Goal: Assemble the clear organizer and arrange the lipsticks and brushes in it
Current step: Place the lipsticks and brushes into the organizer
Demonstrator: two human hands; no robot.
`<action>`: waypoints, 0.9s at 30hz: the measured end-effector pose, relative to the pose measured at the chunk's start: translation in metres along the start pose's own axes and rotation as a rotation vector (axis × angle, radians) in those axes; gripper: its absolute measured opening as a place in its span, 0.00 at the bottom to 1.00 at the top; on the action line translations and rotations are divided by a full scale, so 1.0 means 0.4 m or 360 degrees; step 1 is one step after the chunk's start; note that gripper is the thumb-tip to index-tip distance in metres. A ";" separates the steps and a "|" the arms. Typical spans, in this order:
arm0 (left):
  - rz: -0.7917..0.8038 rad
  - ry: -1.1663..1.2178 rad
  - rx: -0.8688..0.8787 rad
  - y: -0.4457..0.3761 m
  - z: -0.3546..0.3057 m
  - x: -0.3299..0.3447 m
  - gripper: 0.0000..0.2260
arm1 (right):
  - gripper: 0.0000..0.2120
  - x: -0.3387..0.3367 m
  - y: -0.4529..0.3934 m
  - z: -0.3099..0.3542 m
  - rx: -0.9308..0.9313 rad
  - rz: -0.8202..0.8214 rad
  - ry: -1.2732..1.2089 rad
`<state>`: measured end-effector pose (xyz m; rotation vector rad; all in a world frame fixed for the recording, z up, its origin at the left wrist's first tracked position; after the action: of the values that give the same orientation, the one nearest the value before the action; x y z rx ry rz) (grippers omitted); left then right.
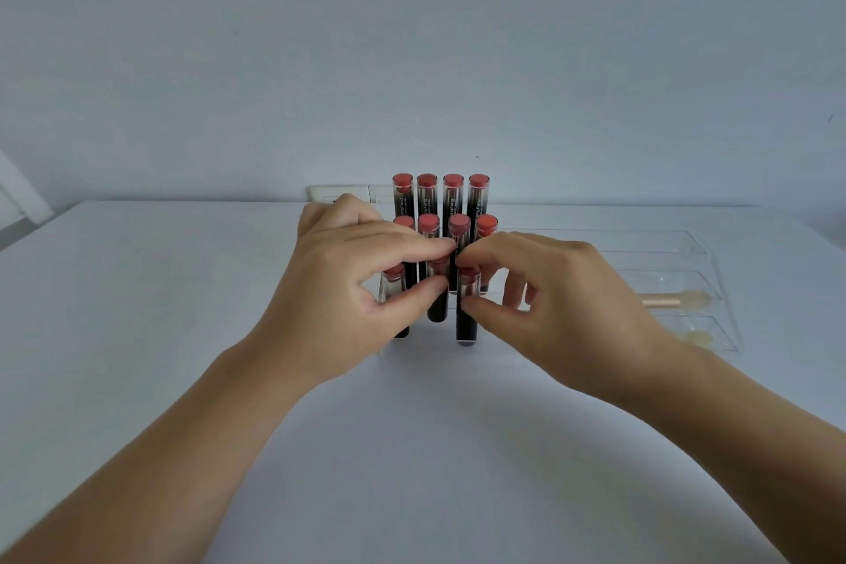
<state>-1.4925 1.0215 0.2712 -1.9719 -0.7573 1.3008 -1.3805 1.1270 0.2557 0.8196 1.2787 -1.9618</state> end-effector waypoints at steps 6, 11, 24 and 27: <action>-0.0030 -0.0061 0.0021 -0.001 -0.004 -0.006 0.13 | 0.10 0.011 0.005 -0.007 0.0035 -0.0088 -0.0087; -0.0087 -0.0207 0.0088 0.000 -0.007 -0.007 0.12 | 0.10 0.024 0.004 -0.011 0.0074 -0.0134 -0.0134; 0.0051 -0.0192 0.0049 0.008 -0.004 0.001 0.08 | 0.13 0.028 0.017 -0.008 0.0056 -0.0270 -0.0131; 0.0081 -0.0067 -0.0015 0.012 0.003 0.002 0.05 | 0.13 0.031 0.016 -0.012 0.0065 -0.0291 -0.0208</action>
<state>-1.4928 1.0193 0.2667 -1.9886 -0.7387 1.3751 -1.3821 1.1270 0.2410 0.6004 1.2779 -2.1537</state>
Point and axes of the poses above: each hand's wrist, its own y-axis away from the middle knuckle, its own x-axis out of the palm, z = x × y, the point moved 8 cm from there along -y, towards the middle knuckle, and after that the axes turned 6 degrees about y, right-handed, at the moved point
